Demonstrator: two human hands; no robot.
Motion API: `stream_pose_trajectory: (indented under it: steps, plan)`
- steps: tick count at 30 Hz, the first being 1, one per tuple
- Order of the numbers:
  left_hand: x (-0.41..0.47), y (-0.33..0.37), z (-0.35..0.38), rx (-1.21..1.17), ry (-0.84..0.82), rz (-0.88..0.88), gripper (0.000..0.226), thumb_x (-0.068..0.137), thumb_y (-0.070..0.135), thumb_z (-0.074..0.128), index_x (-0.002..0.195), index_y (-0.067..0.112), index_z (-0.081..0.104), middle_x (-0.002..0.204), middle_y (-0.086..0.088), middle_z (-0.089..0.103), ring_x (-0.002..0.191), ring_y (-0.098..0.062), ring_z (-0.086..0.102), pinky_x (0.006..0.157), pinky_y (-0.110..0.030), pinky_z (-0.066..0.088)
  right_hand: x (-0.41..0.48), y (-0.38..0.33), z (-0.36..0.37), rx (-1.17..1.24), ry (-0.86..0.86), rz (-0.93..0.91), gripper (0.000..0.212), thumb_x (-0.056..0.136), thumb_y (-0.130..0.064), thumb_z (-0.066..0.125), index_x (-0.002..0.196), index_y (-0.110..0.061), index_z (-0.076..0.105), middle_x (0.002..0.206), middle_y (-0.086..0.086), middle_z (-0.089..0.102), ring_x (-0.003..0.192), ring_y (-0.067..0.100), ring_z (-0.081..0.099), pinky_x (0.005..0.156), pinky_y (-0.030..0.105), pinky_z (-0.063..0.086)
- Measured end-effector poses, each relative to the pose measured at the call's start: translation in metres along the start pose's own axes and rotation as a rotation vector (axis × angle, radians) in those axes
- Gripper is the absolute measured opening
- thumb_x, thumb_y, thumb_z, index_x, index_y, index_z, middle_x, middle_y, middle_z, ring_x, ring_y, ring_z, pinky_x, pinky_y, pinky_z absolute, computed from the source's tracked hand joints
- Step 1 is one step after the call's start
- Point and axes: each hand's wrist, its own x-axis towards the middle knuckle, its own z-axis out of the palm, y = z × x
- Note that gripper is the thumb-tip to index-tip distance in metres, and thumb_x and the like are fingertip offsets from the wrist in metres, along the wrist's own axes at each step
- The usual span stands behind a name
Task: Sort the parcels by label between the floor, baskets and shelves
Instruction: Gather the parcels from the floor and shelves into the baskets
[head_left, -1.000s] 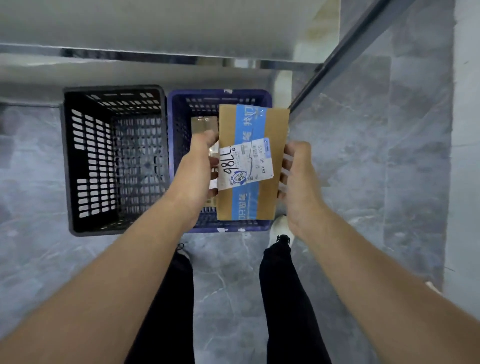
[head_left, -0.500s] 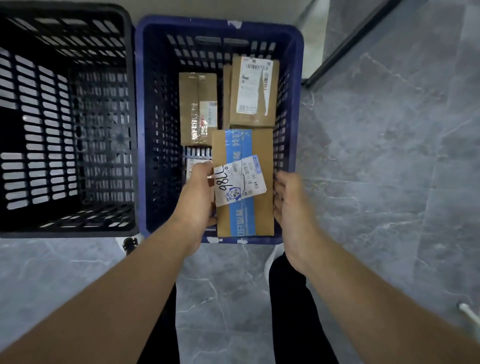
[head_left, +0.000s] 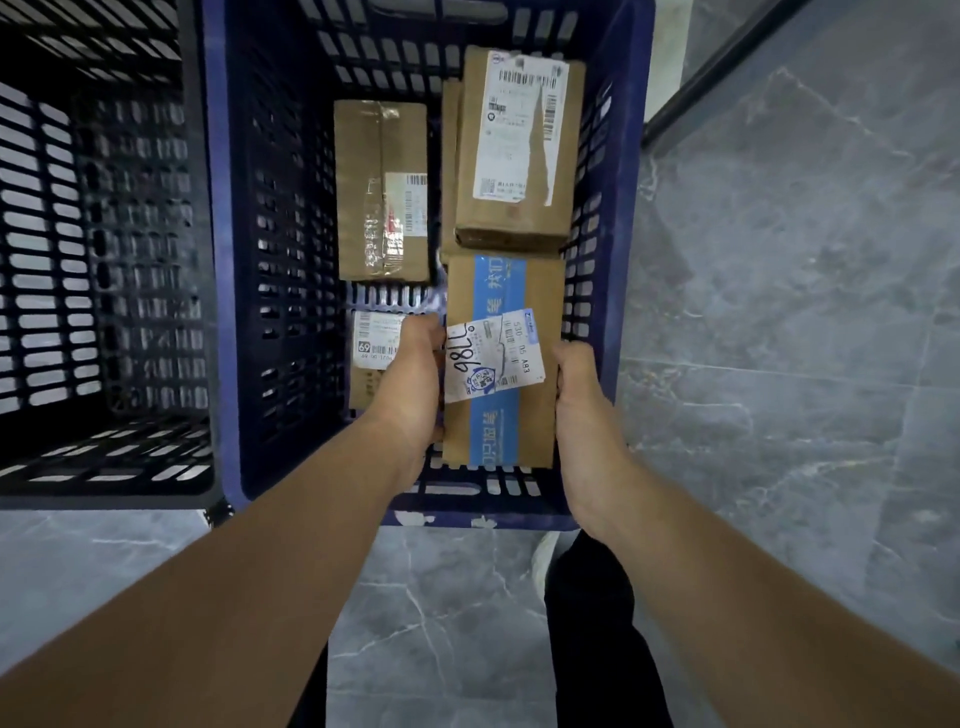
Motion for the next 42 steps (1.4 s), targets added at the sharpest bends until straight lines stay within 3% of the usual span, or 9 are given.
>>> stream_pose_trajectory:
  steps: [5, 10, 16, 19, 24, 32, 34, 37, 42]
  plan:
    - [0.017, -0.008, 0.007, 0.015, -0.028, 0.004, 0.057, 0.096, 0.06, 0.033, 0.067, 0.038, 0.076, 0.071, 0.018, 0.075, 0.108, -0.024, 0.061, 0.107, -0.048, 0.041, 0.006, -0.009, -0.005, -0.127, -0.009, -0.008, 0.027, 0.115, -0.042, 0.038, 0.123, -0.03, 0.06, 0.086, -0.019, 0.048, 0.035, -0.022, 0.043, 0.036, 0.0, 0.032]
    - [0.023, -0.007, 0.007, 0.005, -0.029, -0.007, 0.045, 0.097, 0.061, 0.032, 0.093, 0.037, 0.07, 0.075, 0.016, 0.073, 0.101, -0.019, 0.061, 0.11, -0.051, 0.036, 0.023, 0.006, -0.002, -0.087, 0.025, 0.023, 0.039, 0.114, -0.046, 0.038, 0.136, -0.03, 0.065, 0.106, -0.018, 0.064, 0.085, -0.01, 0.05, 0.07, 0.019, 0.038]
    - [0.016, 0.001, 0.004, -0.016, -0.07, -0.025, 0.055, 0.099, 0.062, 0.028, 0.144, 0.039, 0.05, 0.091, 0.016, 0.059, 0.102, -0.017, 0.053, 0.115, -0.052, 0.026, 0.022, 0.003, 0.004, -0.028, 0.048, 0.052, 0.044, 0.114, -0.047, 0.036, 0.127, -0.029, 0.073, 0.105, -0.012, 0.071, 0.092, 0.003, 0.061, 0.072, 0.02, 0.042]
    - [0.015, 0.004, 0.005, -0.024, -0.079, -0.025, 0.042, 0.099, 0.06, 0.03, 0.117, 0.04, 0.061, 0.089, 0.015, 0.059, 0.094, -0.013, 0.053, 0.12, -0.053, 0.022, 0.021, 0.003, 0.005, 0.005, 0.056, 0.053, 0.045, 0.113, -0.048, 0.036, 0.126, -0.029, 0.074, 0.105, -0.013, 0.072, 0.093, 0.002, 0.062, 0.076, 0.021, 0.044]
    - [0.016, -0.001, 0.008, 0.02, -0.084, -0.015, 0.058, 0.096, 0.06, 0.036, 0.056, 0.04, 0.072, 0.073, 0.018, 0.067, 0.091, -0.012, 0.052, 0.114, -0.046, 0.028, 0.022, 0.009, 0.004, -0.051, 0.071, 0.015, 0.047, 0.115, -0.046, 0.034, 0.132, -0.025, 0.072, 0.095, -0.014, 0.067, 0.064, -0.01, 0.065, 0.04, 0.005, 0.04]
    - [-0.005, 0.007, -0.003, 0.025, -0.085, -0.002, 0.059, 0.1, 0.056, 0.035, 0.055, 0.039, 0.07, 0.05, 0.025, 0.063, 0.087, -0.008, 0.053, 0.114, -0.044, 0.03, 0.011, 0.003, 0.01, -0.004, 0.093, 0.042, 0.048, 0.113, -0.046, 0.033, 0.132, -0.024, 0.072, 0.099, -0.01, 0.073, 0.08, 0.003, 0.065, 0.039, 0.006, 0.04]
    - [-0.027, 0.019, -0.005, 0.073, -0.1, 0.035, 0.047, 0.104, 0.052, 0.034, 0.068, 0.04, 0.061, 0.046, 0.025, 0.059, 0.065, 0.002, 0.057, 0.101, -0.026, 0.042, 0.001, -0.003, 0.012, 0.011, 0.087, 0.029, 0.049, 0.112, -0.046, 0.035, 0.13, -0.022, 0.073, 0.101, -0.008, 0.077, 0.073, 0.002, 0.069, 0.043, 0.01, 0.044]
    - [-0.071, 0.04, -0.015, 0.148, -0.116, 0.126, 0.041, 0.107, 0.046, 0.031, 0.076, 0.036, 0.056, 0.038, 0.025, 0.053, 0.031, 0.011, 0.049, 0.041, -0.007, 0.042, -0.02, -0.018, 0.018, 0.045, 0.089, 0.022, 0.048, 0.111, -0.047, 0.037, 0.122, -0.024, 0.077, 0.104, -0.003, 0.081, 0.085, 0.008, 0.07, 0.055, 0.017, 0.052]
    - [-0.133, 0.078, -0.032, 0.179, -0.152, 0.233, 0.032, 0.106, 0.046, 0.033, 0.084, 0.036, 0.055, 0.049, 0.024, 0.061, 0.039, 0.008, 0.055, 0.052, -0.018, 0.043, -0.081, -0.064, 0.043, 0.132, 0.083, -0.015, 0.085, 0.073, -0.078, 0.05, 0.138, -0.028, 0.071, 0.143, 0.007, 0.071, 0.134, 0.03, 0.064, 0.117, 0.057, 0.047]
